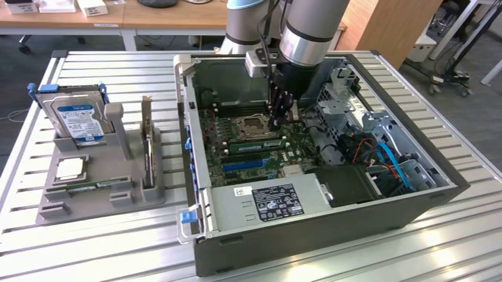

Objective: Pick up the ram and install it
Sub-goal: 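Press down the ram until it locks into place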

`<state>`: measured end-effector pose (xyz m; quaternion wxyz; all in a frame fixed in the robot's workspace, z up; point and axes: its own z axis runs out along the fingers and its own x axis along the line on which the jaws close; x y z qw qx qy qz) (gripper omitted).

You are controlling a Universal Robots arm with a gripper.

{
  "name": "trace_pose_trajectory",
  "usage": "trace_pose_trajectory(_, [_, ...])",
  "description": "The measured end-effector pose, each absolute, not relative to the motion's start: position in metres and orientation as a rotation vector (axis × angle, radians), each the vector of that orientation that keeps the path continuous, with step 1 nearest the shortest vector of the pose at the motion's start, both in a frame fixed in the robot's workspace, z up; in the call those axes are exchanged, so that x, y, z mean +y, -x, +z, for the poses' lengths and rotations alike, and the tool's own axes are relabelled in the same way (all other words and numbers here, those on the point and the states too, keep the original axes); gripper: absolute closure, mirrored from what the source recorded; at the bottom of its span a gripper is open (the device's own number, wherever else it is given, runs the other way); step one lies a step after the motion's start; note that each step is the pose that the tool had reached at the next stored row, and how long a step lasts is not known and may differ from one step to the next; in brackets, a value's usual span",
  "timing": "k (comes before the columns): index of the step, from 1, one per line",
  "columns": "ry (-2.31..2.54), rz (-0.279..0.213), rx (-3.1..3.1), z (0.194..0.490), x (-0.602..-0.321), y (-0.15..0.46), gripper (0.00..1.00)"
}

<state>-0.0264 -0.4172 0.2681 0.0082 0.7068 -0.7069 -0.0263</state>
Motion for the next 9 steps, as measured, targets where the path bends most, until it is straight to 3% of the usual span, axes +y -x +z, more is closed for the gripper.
trace_pose_trajectory(9, [-2.209,-0.082,-2.209,0.268,-0.417,0.016,0.90])
